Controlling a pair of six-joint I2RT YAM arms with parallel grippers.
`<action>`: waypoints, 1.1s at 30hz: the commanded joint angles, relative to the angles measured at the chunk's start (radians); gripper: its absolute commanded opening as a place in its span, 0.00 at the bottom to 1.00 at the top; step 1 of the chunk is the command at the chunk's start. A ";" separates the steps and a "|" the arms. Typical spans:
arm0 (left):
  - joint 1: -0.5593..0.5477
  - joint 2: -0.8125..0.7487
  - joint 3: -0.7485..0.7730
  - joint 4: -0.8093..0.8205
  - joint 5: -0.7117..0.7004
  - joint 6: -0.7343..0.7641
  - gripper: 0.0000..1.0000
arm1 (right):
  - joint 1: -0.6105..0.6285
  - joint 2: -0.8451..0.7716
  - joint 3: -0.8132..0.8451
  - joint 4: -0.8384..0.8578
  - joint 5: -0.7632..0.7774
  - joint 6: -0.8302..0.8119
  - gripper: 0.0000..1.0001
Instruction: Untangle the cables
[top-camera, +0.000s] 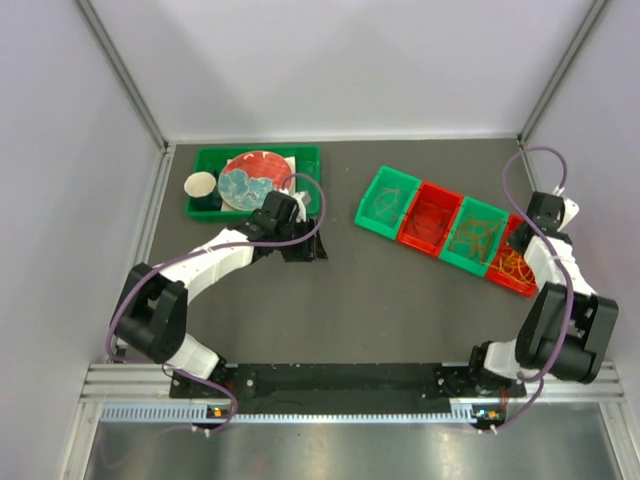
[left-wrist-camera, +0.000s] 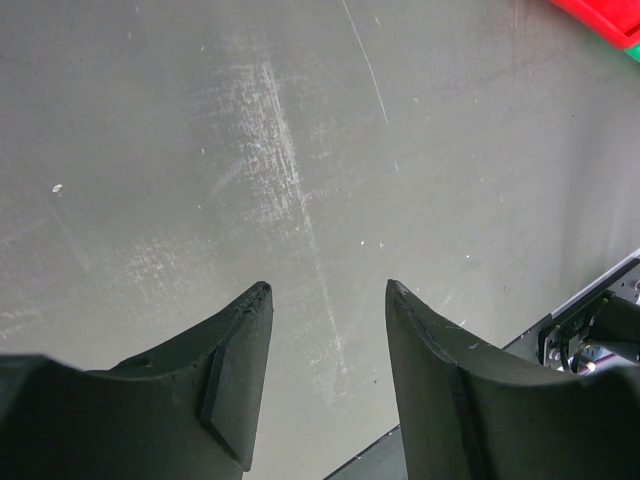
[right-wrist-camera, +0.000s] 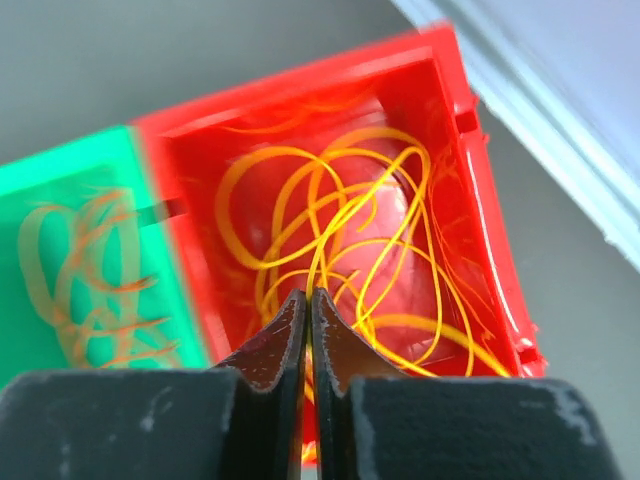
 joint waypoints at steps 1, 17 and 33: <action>0.000 -0.018 0.006 0.033 -0.004 0.019 0.54 | -0.012 0.111 0.019 0.032 0.040 0.047 0.21; 0.006 -0.078 0.033 -0.019 -0.055 0.053 0.54 | -0.012 -0.271 0.097 -0.155 -0.030 0.054 0.66; 0.099 -0.245 0.066 -0.133 -0.179 0.086 0.55 | 0.051 -0.356 0.255 -0.393 -0.147 -0.027 0.83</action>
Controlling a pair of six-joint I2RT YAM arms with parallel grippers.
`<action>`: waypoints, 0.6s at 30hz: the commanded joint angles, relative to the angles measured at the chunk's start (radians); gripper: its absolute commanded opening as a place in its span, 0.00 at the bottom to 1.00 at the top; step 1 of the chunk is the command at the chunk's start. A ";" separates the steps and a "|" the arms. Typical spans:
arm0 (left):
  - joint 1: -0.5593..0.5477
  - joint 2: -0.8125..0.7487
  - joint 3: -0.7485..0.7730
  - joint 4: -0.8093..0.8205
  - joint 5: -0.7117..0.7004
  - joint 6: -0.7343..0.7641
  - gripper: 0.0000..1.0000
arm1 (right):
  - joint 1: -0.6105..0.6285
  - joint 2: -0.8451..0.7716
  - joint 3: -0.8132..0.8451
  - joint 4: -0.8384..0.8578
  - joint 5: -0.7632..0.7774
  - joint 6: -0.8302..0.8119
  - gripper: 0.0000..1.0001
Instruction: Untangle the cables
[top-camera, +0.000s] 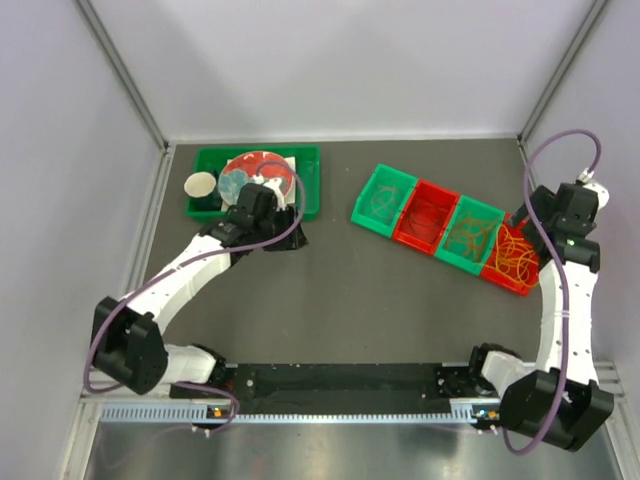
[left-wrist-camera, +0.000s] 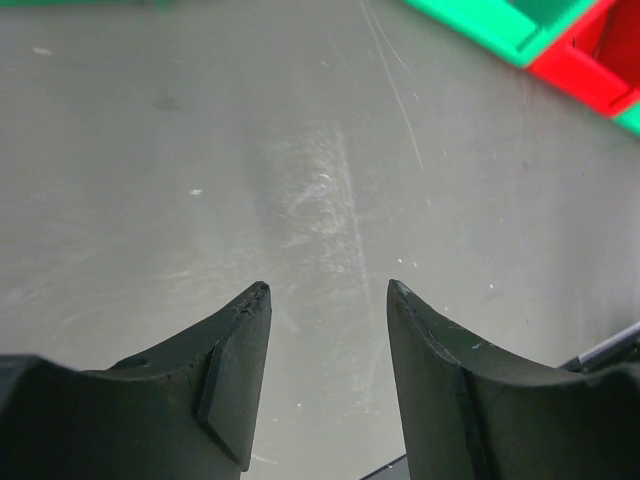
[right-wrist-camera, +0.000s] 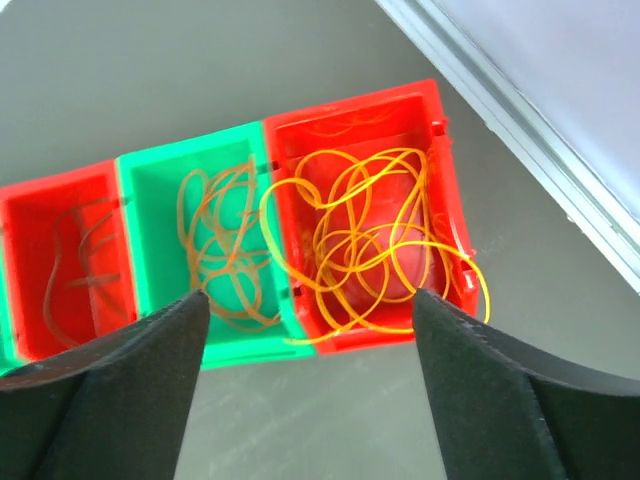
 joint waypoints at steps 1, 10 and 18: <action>0.071 -0.086 0.031 -0.031 -0.048 0.022 0.55 | 0.080 -0.052 0.115 -0.112 -0.017 -0.046 0.87; 0.289 -0.175 -0.012 -0.095 -0.004 0.025 0.57 | 0.399 -0.078 0.152 -0.215 0.078 -0.028 0.99; 0.344 -0.215 -0.015 -0.167 -0.062 0.062 0.57 | 0.695 -0.020 0.101 -0.240 0.245 0.045 0.99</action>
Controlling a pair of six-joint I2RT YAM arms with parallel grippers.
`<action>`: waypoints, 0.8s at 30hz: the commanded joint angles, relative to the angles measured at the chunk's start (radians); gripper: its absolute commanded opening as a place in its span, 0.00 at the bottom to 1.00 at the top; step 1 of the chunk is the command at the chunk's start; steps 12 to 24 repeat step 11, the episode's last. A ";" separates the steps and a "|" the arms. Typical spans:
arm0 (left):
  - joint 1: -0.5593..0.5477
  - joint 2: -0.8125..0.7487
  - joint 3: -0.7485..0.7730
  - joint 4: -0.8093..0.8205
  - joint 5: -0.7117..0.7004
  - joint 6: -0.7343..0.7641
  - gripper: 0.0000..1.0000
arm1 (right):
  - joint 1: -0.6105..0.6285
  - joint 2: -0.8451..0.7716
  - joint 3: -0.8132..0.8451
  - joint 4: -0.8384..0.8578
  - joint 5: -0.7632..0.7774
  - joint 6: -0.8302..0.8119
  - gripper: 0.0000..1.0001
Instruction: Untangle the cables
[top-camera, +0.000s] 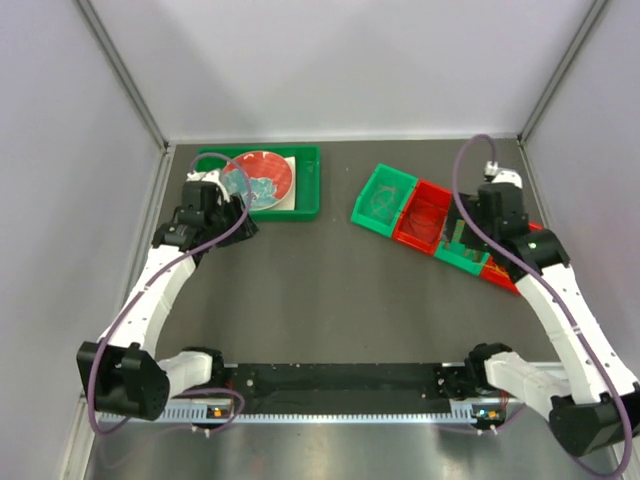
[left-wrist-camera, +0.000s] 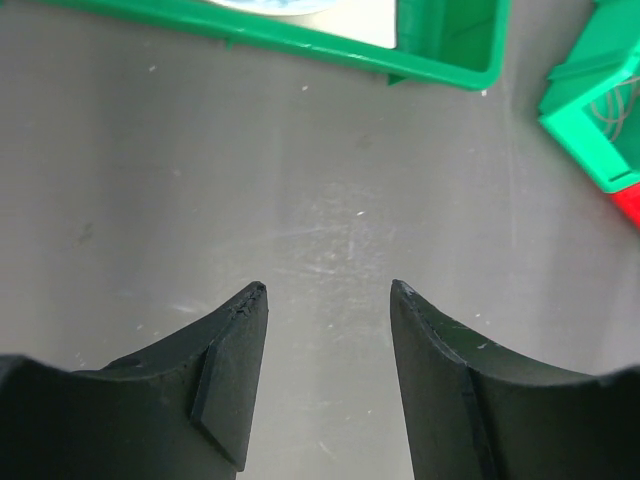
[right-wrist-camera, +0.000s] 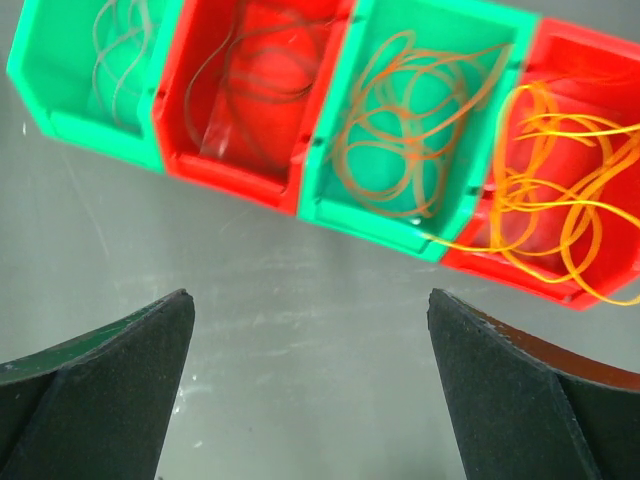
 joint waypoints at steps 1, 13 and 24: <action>0.021 -0.058 -0.014 -0.037 -0.018 0.027 0.57 | 0.126 0.021 -0.024 -0.001 0.116 0.057 0.99; 0.024 -0.084 -0.043 -0.042 0.017 0.032 0.58 | 0.211 -0.020 -0.132 0.125 0.096 0.105 0.99; 0.024 -0.084 -0.043 -0.042 0.017 0.032 0.58 | 0.211 -0.020 -0.132 0.125 0.096 0.105 0.99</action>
